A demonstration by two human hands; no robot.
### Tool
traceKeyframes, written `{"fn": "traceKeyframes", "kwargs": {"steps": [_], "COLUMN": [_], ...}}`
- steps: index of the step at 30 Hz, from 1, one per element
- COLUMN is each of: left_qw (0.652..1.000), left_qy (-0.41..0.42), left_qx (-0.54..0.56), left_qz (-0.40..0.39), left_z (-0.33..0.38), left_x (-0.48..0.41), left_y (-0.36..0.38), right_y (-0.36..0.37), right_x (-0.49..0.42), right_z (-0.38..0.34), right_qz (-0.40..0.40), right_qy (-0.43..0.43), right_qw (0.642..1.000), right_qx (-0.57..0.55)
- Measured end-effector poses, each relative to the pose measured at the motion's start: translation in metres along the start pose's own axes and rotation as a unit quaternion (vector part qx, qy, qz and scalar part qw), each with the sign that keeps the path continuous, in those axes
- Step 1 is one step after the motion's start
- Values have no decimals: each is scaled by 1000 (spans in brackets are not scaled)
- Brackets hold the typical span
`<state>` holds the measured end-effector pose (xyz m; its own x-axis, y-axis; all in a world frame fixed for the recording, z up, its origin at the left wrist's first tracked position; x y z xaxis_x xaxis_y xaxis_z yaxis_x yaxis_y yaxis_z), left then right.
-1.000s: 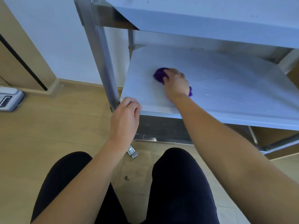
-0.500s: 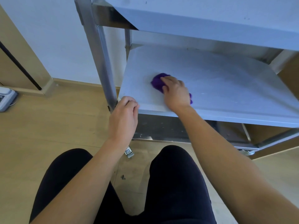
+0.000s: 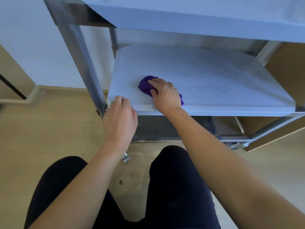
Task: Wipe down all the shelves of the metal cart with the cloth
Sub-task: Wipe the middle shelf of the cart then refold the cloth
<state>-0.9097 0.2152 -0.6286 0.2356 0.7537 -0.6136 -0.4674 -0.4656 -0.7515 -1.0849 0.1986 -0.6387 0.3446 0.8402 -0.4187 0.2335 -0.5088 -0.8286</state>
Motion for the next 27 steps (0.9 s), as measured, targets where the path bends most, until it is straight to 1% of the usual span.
{"fn": "traceKeyframes", "kwargs": {"steps": [1, 3, 7, 10, 12, 15, 17, 18, 20, 22, 23, 24, 27], "left_qw": [1000, 999, 986, 972, 967, 970, 970, 970, 972, 974, 975, 977, 978], "left_qy": [6, 29, 132, 179, 188, 180, 183, 186, 187, 182, 180, 178, 178], "left_qx": [-10, 4, 80, 137, 158, 163, 160, 155, 141, 131, 125, 118, 109], "left_qz": [-8, -27, -55, -61, -65, -28, -14, -13, -17, -19, -21, -22, -23], "left_z": [8, 28, 97, 145, 160, 160, 161, 162, 164, 165, 165, 165, 163], "left_x": [-2, -7, -16, -12, -1, 10, 12, 13, 13, 13, 13, 12, 12], "left_y": [2, 11, 36, 53, 65, 69, 69, 70, 71, 70, 69, 67, 67], "right_y": [-8, -22, -49, -74, -96, -124, -129, -126, -109, -81, -69, -61, -59], "right_x": [-1, 0, 8, 17, 26, 39, 45, 44, 36, 25, 23, 22, 20], "right_z": [17, 49, 98, 143, 180, 227, 234, 227, 194, 147, 125, 109, 106], "right_qz": [8, 22, 33, 55, 72, 98, 108, 109, 97, 67, 51, 40, 31], "right_qy": [18, 48, 82, 115, 149, 221, 256, 258, 217, 120, 74, 46, 38], "right_qw": [1000, 998, 995, 990, 983, 965, 954, 953, 965, 987, 994, 997, 999], "right_qx": [8, 22, 39, 54, 77, 98, 112, 119, 114, 81, 65, 49, 18]}}
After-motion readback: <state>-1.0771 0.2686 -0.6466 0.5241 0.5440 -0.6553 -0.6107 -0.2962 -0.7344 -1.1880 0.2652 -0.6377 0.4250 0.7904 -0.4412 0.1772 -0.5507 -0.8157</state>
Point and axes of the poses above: each hand's wrist, its own x-axis away from the middle knuckle, its own y-axis out of the palm, z = x × y, the point moved 9 cm from there along -x, towards the middle knuckle, and after that the axes turned 10 degrees about z, right-handed, at the moved point
